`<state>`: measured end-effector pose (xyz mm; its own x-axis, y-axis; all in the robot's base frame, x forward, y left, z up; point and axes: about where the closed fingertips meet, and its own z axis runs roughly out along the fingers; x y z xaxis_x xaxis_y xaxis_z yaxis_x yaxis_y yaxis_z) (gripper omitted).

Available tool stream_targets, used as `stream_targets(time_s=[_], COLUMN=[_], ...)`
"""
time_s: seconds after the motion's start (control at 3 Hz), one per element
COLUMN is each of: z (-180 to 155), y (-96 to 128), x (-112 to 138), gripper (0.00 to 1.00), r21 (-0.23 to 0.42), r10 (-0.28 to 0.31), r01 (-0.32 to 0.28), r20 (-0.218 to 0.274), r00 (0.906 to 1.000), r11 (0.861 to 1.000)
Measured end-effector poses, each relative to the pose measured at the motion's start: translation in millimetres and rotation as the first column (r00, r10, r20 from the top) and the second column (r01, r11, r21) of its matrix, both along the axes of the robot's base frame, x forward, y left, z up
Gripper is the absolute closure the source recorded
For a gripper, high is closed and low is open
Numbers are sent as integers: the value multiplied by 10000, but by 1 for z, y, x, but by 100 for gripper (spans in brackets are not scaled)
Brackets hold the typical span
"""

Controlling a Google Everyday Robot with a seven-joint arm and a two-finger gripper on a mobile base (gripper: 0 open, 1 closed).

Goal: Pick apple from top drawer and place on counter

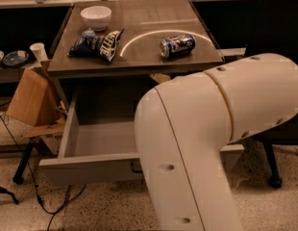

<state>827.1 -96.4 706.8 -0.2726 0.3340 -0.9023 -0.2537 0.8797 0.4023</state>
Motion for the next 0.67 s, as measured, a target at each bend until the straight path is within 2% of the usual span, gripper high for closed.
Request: stream_targets(time_s=[0.67], z=[-4], y=[-2], x=[-18], gripper=[0], r21=[-119], r10=[-37], r01=[35], r20=[-223], r00=[9997], r11=[9999])
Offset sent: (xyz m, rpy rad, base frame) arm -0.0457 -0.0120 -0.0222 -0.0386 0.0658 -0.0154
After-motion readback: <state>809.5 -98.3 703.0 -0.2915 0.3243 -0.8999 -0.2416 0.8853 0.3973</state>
